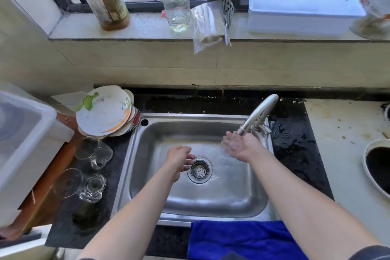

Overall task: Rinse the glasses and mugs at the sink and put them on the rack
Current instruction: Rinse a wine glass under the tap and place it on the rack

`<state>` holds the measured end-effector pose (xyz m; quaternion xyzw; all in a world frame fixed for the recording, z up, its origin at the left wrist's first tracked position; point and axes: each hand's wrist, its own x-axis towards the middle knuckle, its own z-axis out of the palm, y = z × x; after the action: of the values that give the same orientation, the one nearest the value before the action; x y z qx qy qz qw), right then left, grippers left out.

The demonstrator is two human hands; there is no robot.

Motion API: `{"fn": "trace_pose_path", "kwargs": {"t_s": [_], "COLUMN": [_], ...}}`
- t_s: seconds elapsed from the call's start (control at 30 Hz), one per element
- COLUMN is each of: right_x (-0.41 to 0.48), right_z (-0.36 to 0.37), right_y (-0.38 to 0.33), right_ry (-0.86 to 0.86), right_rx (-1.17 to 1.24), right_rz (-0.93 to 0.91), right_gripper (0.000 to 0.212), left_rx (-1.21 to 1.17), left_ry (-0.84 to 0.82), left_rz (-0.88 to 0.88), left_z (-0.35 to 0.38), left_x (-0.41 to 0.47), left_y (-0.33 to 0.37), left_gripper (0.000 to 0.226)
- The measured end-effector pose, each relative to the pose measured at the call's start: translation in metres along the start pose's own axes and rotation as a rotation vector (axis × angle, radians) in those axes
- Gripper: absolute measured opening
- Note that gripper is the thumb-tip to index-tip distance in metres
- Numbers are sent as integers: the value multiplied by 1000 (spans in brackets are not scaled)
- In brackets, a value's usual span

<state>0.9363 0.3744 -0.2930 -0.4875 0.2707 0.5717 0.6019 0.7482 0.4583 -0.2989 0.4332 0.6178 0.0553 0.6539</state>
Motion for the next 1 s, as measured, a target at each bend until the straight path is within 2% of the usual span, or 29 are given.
{"fn": "trace_pose_path", "kwargs": {"t_s": [0.17, 0.3, 0.37, 0.43, 0.57, 0.67, 0.77, 0.87, 1.0], "right_x": [-5, -26, -35, -42, -53, -70, -91, -121, -173], "right_z": [-18, -34, -44, -53, -79, -103, -138, -191, -273], "right_y": [19, 36, 41, 46, 58, 65, 74, 88, 115], "right_ry": [208, 383, 411, 396, 388, 423, 442, 516, 697], "right_rx": [-482, -868, -983, -985, -989, -996, -900, -827, -780], "right_rz": [-510, -683, -757, -797, -839, -881, -896, -933, -957], "right_gripper": [4, 17, 16, 11, 20, 23, 30, 46, 50], "left_rx": [113, 251, 322, 403, 549, 657, 790, 914, 1068], "left_ry": [-54, -85, -104, -118, -138, -165, -211, -275, -388], "left_rz": [35, 77, 99, 126, 190, 291, 417, 555, 711], "left_z": [3, 9, 12, 15, 26, 45, 75, 117, 181], "left_x": [8, 10, 8, 3, -9, -22, -52, -87, -144], "left_y": [2, -1, -5, -11, -21, -27, -33, -49, -89], "left_gripper": [8, 10, 12, 15, 18, 16, 15, 16, 20]}}
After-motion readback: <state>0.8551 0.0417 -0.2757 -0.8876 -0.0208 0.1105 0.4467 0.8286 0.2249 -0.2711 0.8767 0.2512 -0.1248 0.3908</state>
